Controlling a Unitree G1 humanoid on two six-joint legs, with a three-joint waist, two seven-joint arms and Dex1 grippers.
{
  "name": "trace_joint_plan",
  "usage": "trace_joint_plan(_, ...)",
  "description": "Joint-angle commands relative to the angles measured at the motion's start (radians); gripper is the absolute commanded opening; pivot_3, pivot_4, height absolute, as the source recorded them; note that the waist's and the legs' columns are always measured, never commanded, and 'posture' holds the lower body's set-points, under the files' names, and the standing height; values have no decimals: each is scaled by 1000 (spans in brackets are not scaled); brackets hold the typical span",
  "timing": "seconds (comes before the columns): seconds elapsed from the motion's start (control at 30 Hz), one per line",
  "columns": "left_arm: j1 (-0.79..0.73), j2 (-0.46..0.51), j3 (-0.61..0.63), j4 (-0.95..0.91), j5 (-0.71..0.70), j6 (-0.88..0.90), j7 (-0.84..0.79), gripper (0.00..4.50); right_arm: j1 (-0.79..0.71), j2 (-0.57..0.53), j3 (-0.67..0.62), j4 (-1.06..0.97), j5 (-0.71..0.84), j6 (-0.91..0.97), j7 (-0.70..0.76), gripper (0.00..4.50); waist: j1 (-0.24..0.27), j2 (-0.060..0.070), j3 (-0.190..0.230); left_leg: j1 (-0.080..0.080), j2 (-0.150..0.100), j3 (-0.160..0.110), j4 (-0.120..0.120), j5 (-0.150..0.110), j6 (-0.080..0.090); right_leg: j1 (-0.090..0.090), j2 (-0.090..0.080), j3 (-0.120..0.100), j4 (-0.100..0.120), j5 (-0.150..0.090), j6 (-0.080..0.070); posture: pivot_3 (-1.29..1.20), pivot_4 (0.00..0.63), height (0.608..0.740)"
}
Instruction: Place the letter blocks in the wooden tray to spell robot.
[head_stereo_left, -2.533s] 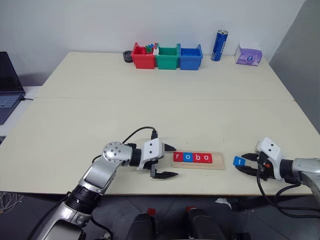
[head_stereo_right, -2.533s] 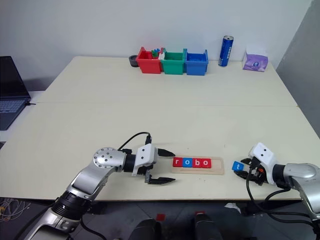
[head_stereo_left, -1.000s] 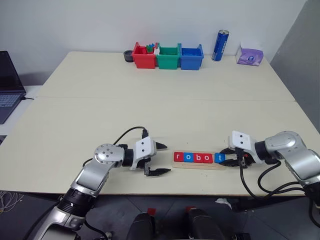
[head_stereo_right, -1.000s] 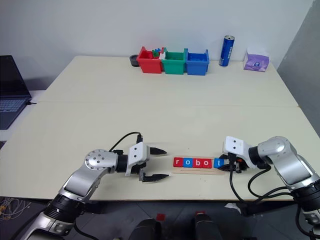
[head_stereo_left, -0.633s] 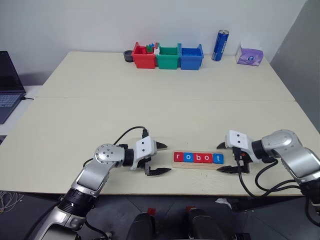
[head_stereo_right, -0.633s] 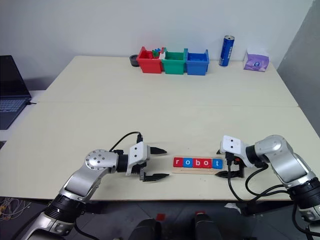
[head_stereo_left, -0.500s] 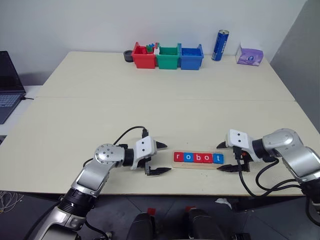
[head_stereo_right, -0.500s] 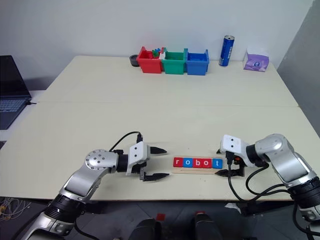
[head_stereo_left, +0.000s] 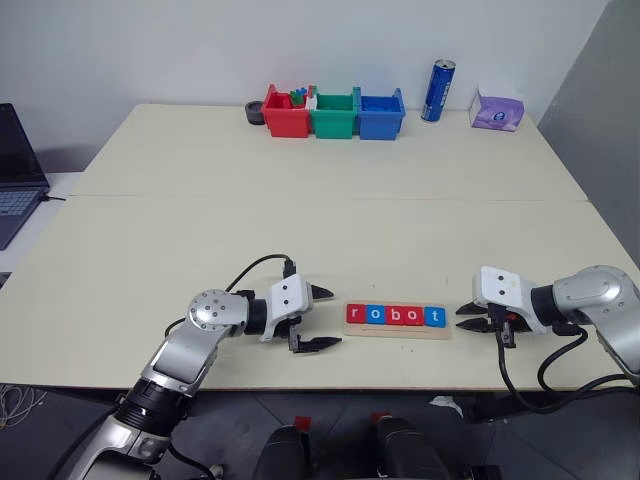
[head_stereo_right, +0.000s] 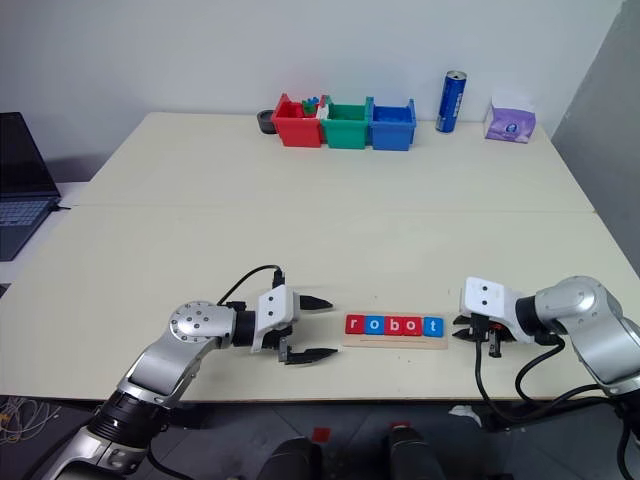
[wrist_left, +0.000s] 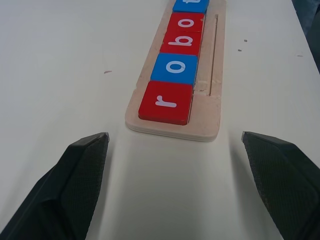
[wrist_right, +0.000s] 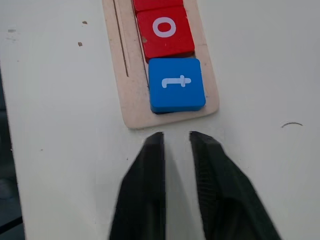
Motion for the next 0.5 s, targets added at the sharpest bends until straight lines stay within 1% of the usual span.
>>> trace_joint_plan(0.03, -15, 0, 10, -21, -3, -16, -2, 4500, -23, 6, 7, 5, -20, -25, -5, 56, 1, 0, 0, 0, 0, 0, 0, 0, 0, 0, 0, 0, 0, 0, 0, 0, 150, 740)
trace_joint_plan(0.23, -8, 3, 13, -27, -4, -16, 1, 4500, -56, 24, 54, 48, -70, -46, -12, 56, 1, 0, 0, 0, 0, 0, 0, 0, 0, 0, 0, 1, 0, 0, 0, 0, 150, 740)
trace_joint_plan(0.5, 6, 7, 17, -38, -4, -11, 8, 4500, -97, 72, 71, 40, -52, -28, 4, 56, 1, 0, 0, 0, 0, 0, 0, 0, 0, 0, 0, 0, 0, 1, -1, 0, 150, 740)
